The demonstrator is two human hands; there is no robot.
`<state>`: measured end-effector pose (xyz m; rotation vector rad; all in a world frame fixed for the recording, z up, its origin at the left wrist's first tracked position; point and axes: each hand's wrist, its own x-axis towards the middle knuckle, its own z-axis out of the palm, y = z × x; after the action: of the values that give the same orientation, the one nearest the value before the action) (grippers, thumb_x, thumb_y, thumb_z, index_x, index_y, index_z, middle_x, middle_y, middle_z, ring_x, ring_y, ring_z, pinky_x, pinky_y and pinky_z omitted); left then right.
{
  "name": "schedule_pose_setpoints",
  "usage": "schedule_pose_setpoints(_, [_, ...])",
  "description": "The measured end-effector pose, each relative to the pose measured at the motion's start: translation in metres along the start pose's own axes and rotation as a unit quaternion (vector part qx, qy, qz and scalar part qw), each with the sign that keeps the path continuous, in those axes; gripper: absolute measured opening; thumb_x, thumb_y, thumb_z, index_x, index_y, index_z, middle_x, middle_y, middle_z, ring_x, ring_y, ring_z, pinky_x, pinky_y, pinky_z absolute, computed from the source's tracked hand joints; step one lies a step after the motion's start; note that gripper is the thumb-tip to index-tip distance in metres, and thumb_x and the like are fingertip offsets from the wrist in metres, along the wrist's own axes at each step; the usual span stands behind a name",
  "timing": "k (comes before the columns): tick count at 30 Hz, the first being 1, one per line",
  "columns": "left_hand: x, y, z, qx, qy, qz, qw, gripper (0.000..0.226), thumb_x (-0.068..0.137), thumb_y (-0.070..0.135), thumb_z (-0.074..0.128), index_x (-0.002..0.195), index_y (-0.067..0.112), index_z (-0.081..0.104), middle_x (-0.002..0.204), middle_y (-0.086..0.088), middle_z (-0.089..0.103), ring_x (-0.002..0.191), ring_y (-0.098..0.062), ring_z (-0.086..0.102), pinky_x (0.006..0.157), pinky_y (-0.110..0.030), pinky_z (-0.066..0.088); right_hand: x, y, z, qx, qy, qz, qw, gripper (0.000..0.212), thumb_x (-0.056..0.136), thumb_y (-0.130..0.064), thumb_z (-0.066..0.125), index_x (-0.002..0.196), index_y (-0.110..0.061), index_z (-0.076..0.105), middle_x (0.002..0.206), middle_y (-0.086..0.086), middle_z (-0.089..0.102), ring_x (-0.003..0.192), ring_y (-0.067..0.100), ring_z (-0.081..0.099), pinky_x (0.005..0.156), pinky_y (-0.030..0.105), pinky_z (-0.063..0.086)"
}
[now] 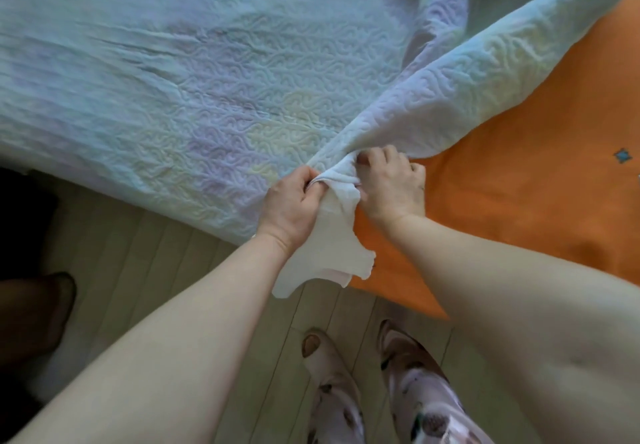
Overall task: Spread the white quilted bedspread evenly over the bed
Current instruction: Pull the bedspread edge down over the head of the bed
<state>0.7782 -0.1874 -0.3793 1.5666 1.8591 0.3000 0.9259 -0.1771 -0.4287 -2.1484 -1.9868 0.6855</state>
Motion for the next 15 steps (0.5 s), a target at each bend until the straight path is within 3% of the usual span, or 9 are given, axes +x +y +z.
schedule_pose_setpoints(4, [-0.003, -0.012, -0.006, 0.084, 0.008, 0.003, 0.996, 0.010, 0.091, 0.027, 0.057, 0.094, 0.020, 0.063, 0.091, -0.005, 0.069, 0.091, -0.030, 0.062, 0.076, -0.037, 0.048, 0.005, 0.006, -0.003, 0.030, -0.040, -0.084, 0.995, 0.017, 0.086, -0.023, 0.058, 0.101, -0.019, 0.064, 0.108, 0.001, 0.063, 0.105, 0.026, 0.056, 0.081, 0.034, 0.040])
schedule_pose_setpoints(7, [-0.011, -0.021, -0.007, 0.177, 0.001, 0.003, 0.984, 0.013, 0.089, 0.021, 0.059, 0.099, 0.022, 0.067, 0.105, -0.006, 0.068, 0.105, -0.029, 0.060, 0.085, -0.039, 0.049, 0.000, 0.020, -0.015, 0.030, -0.126, -0.118, 0.985, 0.011, 0.087, -0.016, 0.055, 0.095, -0.014, 0.062, 0.096, 0.004, 0.066, 0.091, 0.028, 0.060, 0.068, 0.033, 0.044])
schedule_pose_setpoints(11, [-0.029, -0.015, -0.001, 0.229, -0.028, -0.022, 0.973, 0.019, 0.091, 0.025, 0.058, 0.106, 0.028, 0.069, 0.111, -0.006, 0.068, 0.108, -0.028, 0.060, 0.088, -0.037, 0.049, -0.018, 0.041, -0.032, -0.008, -0.164, -0.166, 0.972, 0.019, 0.095, -0.027, 0.052, 0.096, -0.012, 0.064, 0.095, 0.004, 0.067, 0.092, 0.027, 0.060, 0.070, 0.037, 0.048])
schedule_pose_setpoints(15, [-0.052, -0.008, 0.015, 0.200, -0.087, -0.036, 0.975, 0.015, 0.089, 0.029, 0.061, 0.101, 0.027, 0.070, 0.109, -0.004, 0.070, 0.106, -0.026, 0.061, 0.085, -0.033, 0.048, -0.051, 0.065, -0.043, -0.024, -0.214, -0.129, 0.968, 0.022, 0.100, -0.030, 0.042, 0.092, -0.016, 0.057, 0.088, 0.000, 0.050, 0.092, 0.026, 0.053, 0.069, 0.035, 0.042])
